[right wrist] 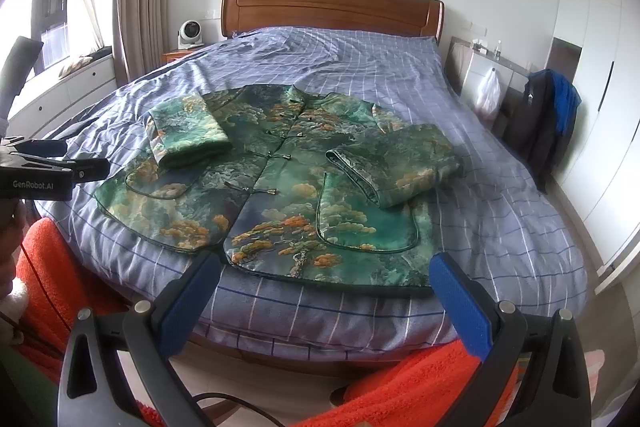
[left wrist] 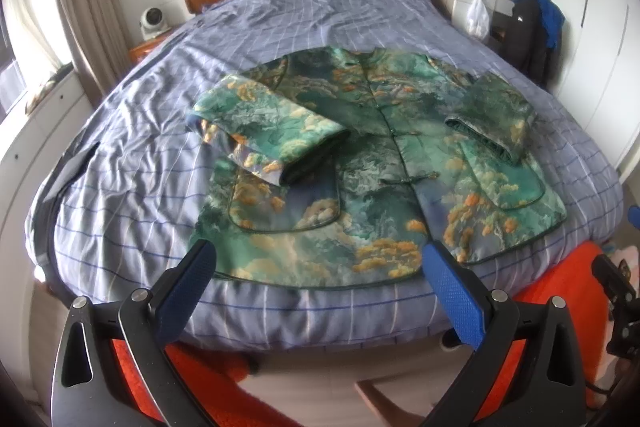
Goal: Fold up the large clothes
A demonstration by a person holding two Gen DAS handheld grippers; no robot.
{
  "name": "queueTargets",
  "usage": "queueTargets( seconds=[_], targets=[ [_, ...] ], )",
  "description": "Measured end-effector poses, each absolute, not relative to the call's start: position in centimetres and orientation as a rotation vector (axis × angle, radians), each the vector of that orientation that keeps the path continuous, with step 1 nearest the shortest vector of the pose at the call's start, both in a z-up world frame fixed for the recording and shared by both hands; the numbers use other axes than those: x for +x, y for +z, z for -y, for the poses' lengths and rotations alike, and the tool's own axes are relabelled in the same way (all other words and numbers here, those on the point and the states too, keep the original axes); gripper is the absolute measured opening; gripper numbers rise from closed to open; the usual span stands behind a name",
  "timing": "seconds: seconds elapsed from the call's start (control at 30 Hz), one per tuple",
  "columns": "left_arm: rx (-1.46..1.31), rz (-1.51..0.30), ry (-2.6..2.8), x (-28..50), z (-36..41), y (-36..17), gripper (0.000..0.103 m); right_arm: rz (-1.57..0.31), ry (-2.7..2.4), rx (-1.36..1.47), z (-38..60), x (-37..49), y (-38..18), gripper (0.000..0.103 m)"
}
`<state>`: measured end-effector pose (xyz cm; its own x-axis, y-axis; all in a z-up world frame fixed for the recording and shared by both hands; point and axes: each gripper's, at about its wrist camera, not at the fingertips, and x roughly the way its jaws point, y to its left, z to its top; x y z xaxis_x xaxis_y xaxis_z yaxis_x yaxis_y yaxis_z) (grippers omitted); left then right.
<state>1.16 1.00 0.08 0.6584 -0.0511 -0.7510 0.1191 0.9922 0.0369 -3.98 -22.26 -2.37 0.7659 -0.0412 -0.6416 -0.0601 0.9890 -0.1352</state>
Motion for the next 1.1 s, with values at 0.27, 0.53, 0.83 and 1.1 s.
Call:
queueTargets(
  seconds=[0.27,0.53,0.83,1.1],
  targets=[
    [0.088,-0.84,-0.101,1.15,-0.88,0.04,0.103,-0.701,0.008,-0.147,22.38,-3.94,-2.52,0.103],
    [0.093,-0.835,-0.099,1.08,-0.8,-0.01,0.103,-0.704,0.003,-0.146,22.47,-3.89,-2.66,0.103],
    [0.094,-0.835,-0.099,1.0,-0.75,-0.04,0.103,-0.714,0.006,-0.146,22.35,-3.87,-2.94,0.103],
    [0.096,-0.835,-0.1,0.92,-0.67,-0.09,0.103,-0.716,0.01,-0.147,22.23,-3.87,-3.05,0.103]
  ],
)
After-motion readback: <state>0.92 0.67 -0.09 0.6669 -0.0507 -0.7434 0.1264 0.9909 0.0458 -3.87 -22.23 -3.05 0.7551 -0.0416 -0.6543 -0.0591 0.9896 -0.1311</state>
